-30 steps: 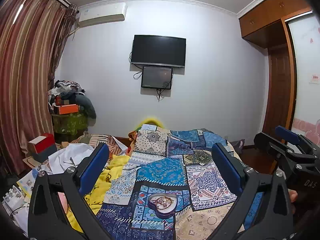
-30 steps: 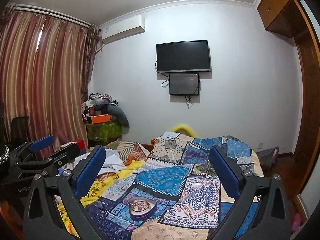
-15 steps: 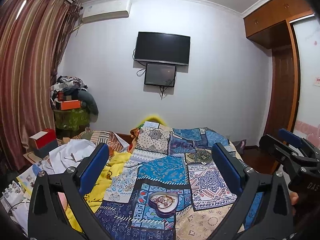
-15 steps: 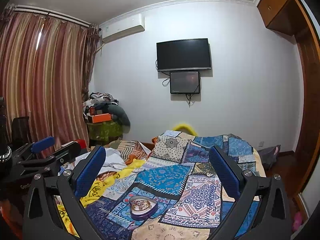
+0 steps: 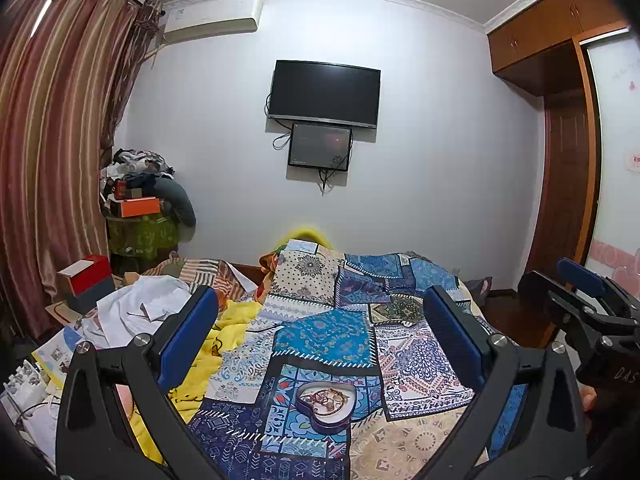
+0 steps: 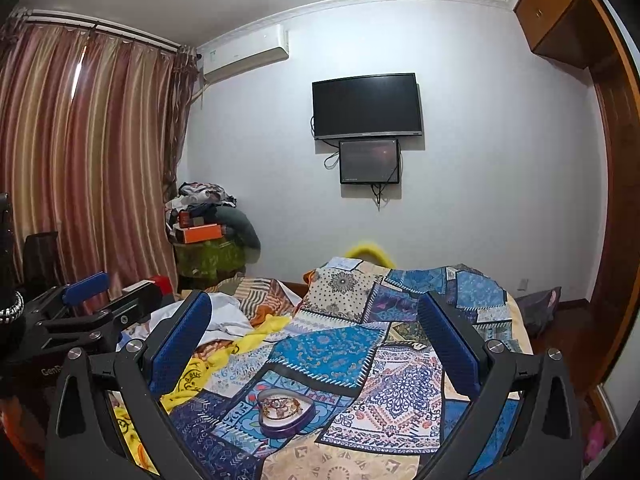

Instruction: Organize jewelry

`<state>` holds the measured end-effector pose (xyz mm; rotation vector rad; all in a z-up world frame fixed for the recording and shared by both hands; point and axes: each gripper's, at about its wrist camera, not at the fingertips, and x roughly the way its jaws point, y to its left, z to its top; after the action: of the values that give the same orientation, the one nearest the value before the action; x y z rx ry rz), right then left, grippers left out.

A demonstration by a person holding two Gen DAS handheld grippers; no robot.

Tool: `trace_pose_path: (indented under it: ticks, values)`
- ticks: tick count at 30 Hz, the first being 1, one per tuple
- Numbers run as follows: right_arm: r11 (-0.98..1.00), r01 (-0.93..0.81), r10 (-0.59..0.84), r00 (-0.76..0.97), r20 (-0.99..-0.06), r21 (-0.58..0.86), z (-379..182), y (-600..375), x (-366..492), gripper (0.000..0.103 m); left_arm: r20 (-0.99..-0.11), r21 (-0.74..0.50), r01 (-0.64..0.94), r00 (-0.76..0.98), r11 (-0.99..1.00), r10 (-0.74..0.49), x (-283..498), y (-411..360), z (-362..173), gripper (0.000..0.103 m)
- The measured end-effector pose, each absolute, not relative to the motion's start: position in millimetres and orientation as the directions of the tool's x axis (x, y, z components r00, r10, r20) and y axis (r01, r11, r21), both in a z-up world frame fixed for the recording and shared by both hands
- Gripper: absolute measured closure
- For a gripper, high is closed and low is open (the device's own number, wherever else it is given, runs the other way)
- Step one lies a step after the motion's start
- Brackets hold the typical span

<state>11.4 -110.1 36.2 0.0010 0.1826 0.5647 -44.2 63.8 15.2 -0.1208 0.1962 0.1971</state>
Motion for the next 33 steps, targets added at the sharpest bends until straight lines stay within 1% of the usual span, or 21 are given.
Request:
trace_pose_path:
  ticks: [17,33]
  values:
    - [0.845,-0.532,0.532,0.827,-0.179,0.052,35.4,-110.4,12.4,0.001,-0.210,-0.101,-0.157,0.969,0.982,0.133,-41.3,59.9,16.1,0.000]
    - [0.846,-0.530,0.530,0.827,-0.189,0.053,33.1,-110.2,14.2,0.001,-0.218,-0.103,-0.155,0.967,0.983,0.130,-36.5,60.8,17.7,0.000]
